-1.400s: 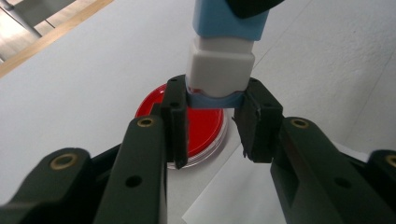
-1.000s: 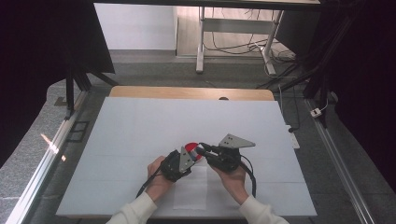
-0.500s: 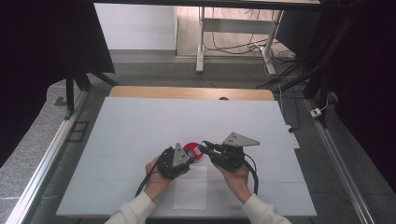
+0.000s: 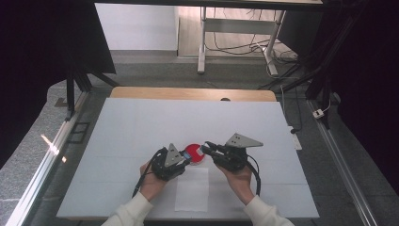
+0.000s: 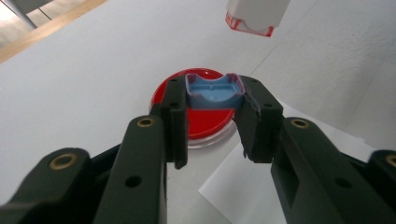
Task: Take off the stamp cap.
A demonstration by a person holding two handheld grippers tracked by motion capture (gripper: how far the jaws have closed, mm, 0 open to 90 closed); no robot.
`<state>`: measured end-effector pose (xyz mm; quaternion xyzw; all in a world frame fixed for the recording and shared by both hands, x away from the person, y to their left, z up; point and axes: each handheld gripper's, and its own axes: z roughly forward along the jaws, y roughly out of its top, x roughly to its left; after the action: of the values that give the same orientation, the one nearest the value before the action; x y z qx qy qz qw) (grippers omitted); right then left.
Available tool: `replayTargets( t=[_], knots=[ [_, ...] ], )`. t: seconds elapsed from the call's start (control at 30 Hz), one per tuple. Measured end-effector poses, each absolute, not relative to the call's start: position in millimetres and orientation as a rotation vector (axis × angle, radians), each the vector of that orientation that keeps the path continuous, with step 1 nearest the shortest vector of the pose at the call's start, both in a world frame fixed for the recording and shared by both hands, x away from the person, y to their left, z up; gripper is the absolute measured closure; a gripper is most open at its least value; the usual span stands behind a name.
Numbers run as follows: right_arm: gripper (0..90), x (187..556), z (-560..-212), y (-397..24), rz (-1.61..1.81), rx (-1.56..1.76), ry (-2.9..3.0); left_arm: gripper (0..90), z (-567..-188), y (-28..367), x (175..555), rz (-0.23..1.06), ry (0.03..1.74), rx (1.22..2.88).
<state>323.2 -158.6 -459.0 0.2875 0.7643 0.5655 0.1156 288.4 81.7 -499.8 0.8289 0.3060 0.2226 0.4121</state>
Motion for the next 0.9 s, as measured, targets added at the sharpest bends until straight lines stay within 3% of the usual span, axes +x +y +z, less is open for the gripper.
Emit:
replayTargets(
  t=[0.9],
  knots=[
    [76.0,324,-456,-165,1.651,0.83,2.216,65.1,-502,163,253,0.531,0.934,2.005]
  ],
)
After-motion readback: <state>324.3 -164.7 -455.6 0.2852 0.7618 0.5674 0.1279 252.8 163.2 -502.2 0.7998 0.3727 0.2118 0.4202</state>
